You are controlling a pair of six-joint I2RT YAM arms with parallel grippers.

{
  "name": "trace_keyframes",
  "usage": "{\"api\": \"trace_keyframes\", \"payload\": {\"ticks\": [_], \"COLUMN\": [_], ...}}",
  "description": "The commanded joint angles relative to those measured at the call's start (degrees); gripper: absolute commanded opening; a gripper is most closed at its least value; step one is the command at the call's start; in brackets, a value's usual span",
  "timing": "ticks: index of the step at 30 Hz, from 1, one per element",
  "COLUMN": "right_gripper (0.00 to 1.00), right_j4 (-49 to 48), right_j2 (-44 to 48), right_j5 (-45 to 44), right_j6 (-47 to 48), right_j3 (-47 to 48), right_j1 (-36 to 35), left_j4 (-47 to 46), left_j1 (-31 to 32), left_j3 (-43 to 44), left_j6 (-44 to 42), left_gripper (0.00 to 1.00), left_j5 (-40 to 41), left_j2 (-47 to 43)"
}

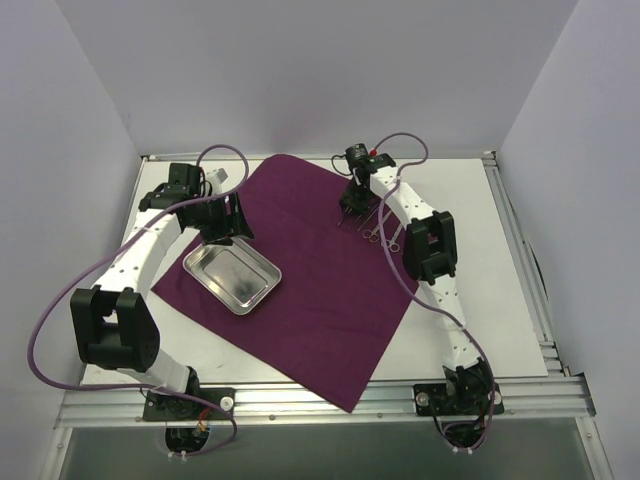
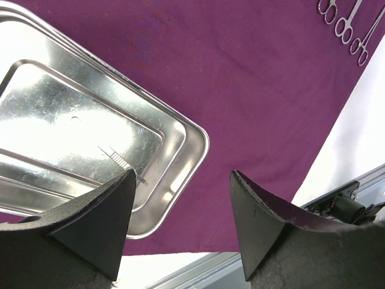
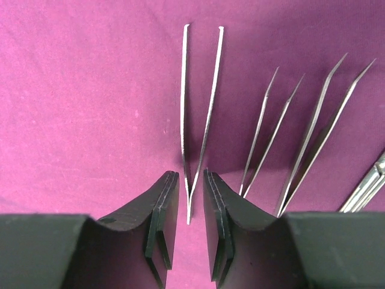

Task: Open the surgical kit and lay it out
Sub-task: Place the medical item in the surgical kit, then pick up the medical item from the container.

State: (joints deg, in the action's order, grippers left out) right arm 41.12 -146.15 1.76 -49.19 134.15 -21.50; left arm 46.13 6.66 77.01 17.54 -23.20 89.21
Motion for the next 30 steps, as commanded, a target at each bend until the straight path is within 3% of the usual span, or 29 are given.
{"api": "trace_keyframes", "payload": {"ticks": [1, 6, 11, 19, 30], "right_gripper": [0.25, 0.29, 0.46, 0.47, 0.47], "right_j4": [3.1, 3.1, 1.8, 0.7, -1.2], "right_j2": [-1.2, -0.3, 4.5, 15.4, 34.0], "right_j5": [-0.5, -0.6, 0.8, 1.7, -0.3], "right_j6": [0.7, 2.2, 6.0, 14.7, 21.4], "right_j3": [0.4, 1.3, 4.0, 4.6, -14.5], "right_j1": [0.8, 0.8, 0.8, 1.4, 4.4], "left_j4": [0.0, 0.2, 2.2, 6.6, 7.9], "left_j1": [-0.4, -0.3, -0.4, -0.3, 0.9], "left_j3": [1.8, 2.1, 2.7, 3.8, 2.9], "left_j6": [-0.6, -0.1, 1.0, 1.3, 3.1], "left_gripper": [0.72, 0.72, 0.73, 0.66, 0.62], "left_j5": [-0.5, 0.3, 4.6, 13.9, 20.7], "left_j2": [0.3, 0.7, 2.5, 6.1, 13.4]}}
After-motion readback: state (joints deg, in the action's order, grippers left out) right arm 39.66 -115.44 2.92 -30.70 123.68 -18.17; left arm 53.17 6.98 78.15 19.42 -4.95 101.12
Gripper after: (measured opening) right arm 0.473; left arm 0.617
